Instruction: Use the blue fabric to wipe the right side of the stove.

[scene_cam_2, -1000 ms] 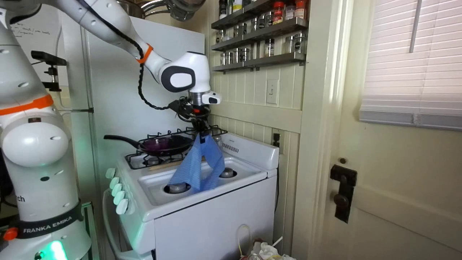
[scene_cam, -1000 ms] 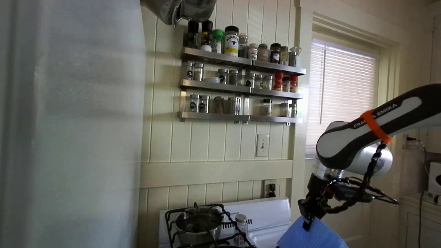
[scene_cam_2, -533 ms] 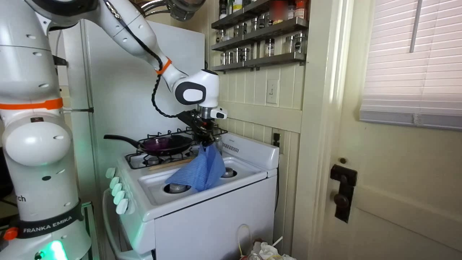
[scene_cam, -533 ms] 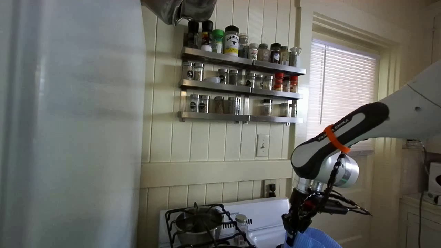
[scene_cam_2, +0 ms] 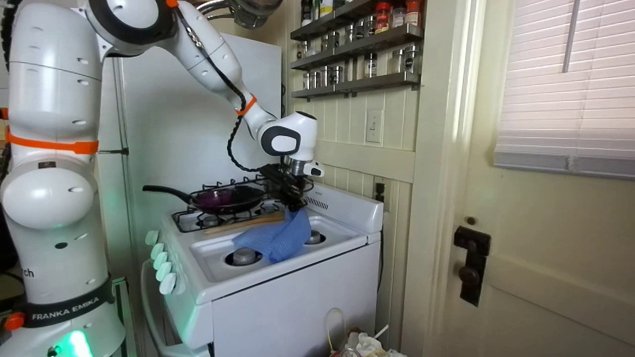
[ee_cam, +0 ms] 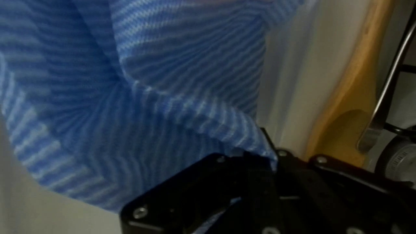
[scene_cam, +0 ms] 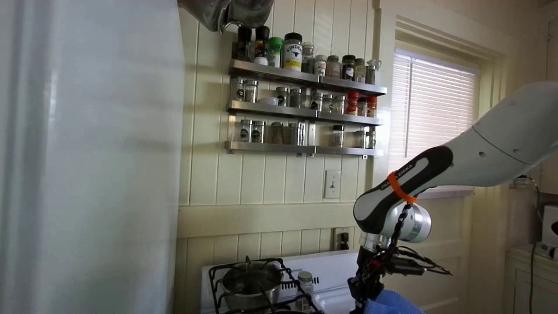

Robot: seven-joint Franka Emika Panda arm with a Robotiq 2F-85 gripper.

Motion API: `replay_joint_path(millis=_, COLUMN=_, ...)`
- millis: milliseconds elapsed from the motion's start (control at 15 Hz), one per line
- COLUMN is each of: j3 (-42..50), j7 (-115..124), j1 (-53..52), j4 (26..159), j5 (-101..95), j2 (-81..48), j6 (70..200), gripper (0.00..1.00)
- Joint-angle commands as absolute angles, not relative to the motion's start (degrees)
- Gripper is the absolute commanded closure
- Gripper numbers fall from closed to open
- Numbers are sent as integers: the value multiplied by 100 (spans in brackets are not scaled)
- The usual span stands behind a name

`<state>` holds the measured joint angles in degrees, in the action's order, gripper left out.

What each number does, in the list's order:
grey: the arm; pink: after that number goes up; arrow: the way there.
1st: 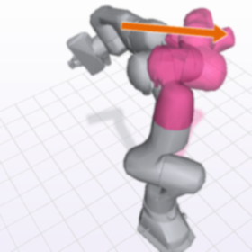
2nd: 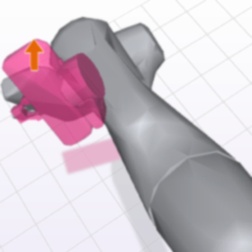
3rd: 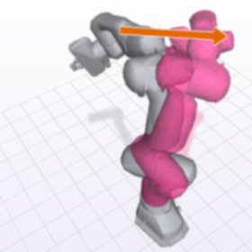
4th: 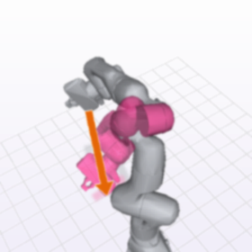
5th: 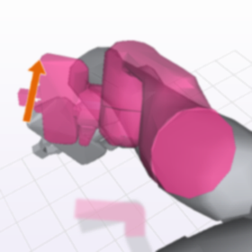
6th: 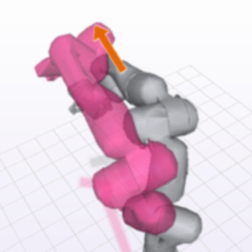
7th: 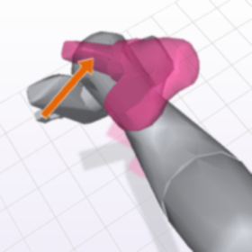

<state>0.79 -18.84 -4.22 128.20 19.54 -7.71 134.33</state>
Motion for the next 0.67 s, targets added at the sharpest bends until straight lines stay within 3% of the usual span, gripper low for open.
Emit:
replay_joint_path(millis=0, j3=-95, j7=-1483, j1=-309, j4=12466, j5=1568, j2=-1064, j6=13319, gripper=96)
replay_joint_path(millis=67, j3=-116, j7=-1333, j1=-327, j4=12462, j5=1433, j2=-1011, j6=13277, gripper=72)
replay_joint_path(millis=200, j3=-194, j7=-1153, j1=-358, j4=12697, j5=1315, j2=-597, j6=13312, gripper=70)
replay_joint_path(millis=400, j3=-320, j7=-932, j1=-409, j4=13521, j5=1291, j2=569, j6=14059, gripper=47)
replay_joint_path(millis=467, j3=-346, j7=-910, j1=-411, j4=13644, j5=1326, j2=870, j6=14194, gripper=58)
replay_joint_path(millis=533, j3=-367, j7=-931, j1=-430, j4=13799, j5=1373, j2=1198, j6=14374, gripper=84)
replay_joint_path(millis=600, j3=-375, j7=-976, j1=-474, j4=13924, j5=1463, j2=1543, j6=14382, gripper=83)
